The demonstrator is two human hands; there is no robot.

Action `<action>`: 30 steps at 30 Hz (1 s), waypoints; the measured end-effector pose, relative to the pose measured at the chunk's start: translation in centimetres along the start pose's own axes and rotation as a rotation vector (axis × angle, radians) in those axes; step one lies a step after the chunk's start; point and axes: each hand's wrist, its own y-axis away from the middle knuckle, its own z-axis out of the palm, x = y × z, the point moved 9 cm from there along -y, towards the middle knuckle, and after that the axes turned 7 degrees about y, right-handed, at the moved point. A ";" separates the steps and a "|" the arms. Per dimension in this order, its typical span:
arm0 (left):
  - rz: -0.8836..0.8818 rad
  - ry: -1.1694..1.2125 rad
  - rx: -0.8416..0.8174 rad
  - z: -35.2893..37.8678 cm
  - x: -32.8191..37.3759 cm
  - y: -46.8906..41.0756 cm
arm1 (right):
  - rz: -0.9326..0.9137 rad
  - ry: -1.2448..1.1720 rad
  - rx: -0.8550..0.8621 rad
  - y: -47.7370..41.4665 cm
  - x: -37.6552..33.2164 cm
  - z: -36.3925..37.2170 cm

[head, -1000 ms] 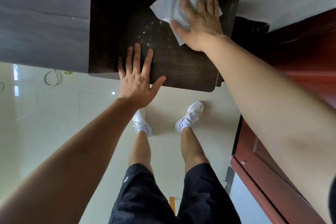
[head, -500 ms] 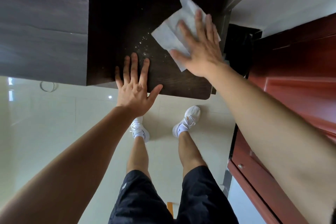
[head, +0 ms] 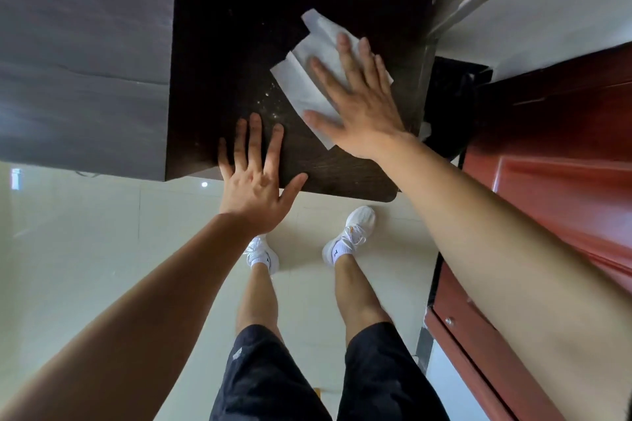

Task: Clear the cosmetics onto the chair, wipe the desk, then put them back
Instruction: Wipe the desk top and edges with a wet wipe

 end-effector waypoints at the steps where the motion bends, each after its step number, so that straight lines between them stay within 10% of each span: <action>1: 0.000 -0.003 0.001 0.0 0.0 0.0 | 0.020 0.012 -0.010 -0.2 0.7 -0.2; 10: 0.000 -0.003 0.014 0.1 0.1 -0.1 | 0.486 -0.144 0.074 -8.6 8.3 -5.7; 30: 0.019 -0.032 0.006 0.1 0.3 -0.1 | 0.388 -0.059 0.049 -10.3 2.8 -6.2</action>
